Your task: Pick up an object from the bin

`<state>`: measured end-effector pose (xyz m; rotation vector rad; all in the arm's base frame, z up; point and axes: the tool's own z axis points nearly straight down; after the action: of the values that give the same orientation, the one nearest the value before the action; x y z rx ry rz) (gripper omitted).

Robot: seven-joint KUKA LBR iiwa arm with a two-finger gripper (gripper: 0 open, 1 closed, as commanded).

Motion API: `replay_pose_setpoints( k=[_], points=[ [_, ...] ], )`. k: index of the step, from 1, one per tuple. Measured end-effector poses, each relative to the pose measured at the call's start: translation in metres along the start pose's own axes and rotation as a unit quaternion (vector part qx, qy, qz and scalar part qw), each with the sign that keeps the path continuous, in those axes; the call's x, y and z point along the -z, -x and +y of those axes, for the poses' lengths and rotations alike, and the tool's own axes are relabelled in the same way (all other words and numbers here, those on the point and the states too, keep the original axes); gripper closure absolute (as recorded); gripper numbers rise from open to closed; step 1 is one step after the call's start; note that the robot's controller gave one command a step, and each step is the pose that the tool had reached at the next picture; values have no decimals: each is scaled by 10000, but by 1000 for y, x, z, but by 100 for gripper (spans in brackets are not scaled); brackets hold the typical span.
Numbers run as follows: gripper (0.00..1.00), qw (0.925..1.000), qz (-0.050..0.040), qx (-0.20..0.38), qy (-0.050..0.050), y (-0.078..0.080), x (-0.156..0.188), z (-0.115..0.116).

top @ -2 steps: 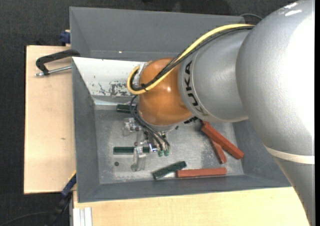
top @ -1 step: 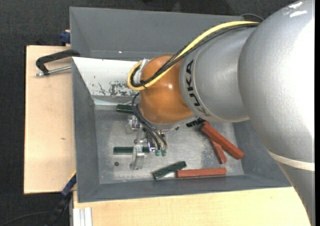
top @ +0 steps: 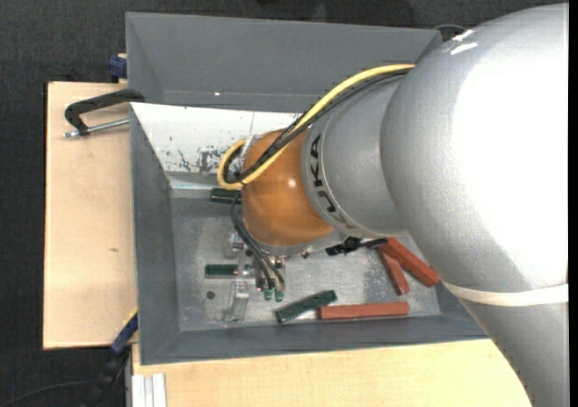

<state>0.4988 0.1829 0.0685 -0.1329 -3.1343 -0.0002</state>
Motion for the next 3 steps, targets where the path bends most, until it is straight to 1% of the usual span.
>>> replay_pose_setpoints(
  k=[1,2,3],
  points=[
    [0,10000,-17,-1,7,0,1,1],
    [100,10000,-19,-4,8,0,1,1],
    [100,10000,-42,-6,17,2,11,1]
  ],
)
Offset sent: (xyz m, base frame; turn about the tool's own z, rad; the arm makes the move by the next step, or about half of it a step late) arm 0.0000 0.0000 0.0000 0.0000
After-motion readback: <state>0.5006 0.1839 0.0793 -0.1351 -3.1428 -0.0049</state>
